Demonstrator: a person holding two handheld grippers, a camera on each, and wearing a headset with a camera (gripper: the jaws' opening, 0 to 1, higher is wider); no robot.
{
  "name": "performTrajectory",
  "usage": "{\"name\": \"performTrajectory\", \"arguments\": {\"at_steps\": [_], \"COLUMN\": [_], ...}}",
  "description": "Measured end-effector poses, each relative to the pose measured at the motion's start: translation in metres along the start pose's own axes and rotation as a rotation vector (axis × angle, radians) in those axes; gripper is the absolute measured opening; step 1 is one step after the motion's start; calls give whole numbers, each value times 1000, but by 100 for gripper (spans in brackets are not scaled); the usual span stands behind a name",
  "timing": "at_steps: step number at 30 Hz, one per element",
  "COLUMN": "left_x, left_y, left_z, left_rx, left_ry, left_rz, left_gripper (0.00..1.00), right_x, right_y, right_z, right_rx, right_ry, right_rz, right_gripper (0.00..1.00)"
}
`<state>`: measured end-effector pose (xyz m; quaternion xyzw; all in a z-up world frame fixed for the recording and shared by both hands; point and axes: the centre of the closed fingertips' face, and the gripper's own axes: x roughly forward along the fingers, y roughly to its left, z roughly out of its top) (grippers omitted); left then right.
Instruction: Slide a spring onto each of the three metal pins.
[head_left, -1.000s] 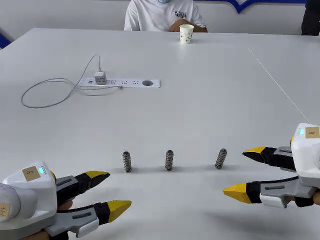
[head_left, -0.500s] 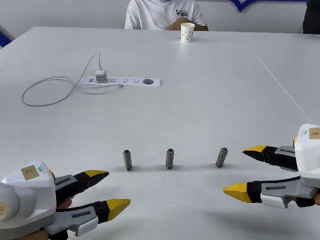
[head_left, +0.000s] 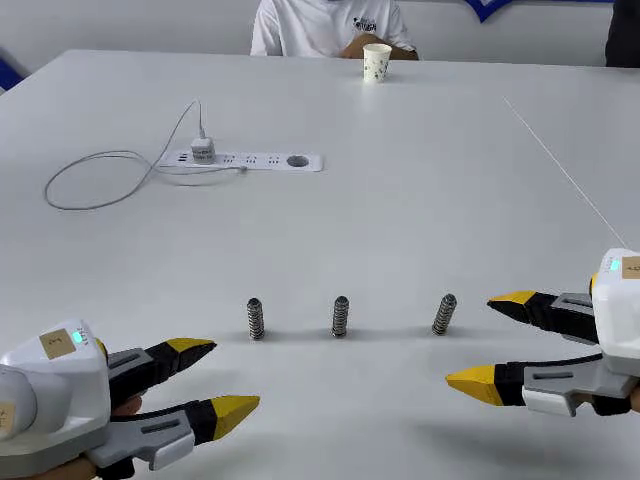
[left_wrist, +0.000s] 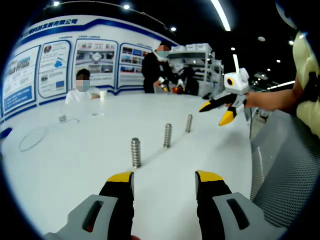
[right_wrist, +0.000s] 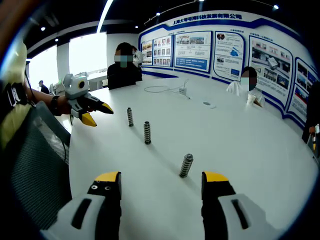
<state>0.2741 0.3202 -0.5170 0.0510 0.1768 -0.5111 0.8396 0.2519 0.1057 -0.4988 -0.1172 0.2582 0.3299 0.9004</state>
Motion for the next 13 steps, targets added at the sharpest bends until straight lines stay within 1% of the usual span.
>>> {"name": "performTrajectory", "arguments": {"at_steps": [13], "left_x": [-1], "left_y": [1], "left_z": [0], "left_rx": [-3], "left_ry": [-3], "left_rz": [7], "left_gripper": [50], "right_x": [-1], "right_y": [1], "right_z": [-1], "right_rx": [1], "right_ry": [5], "right_rz": [0], "right_gripper": [66]}}
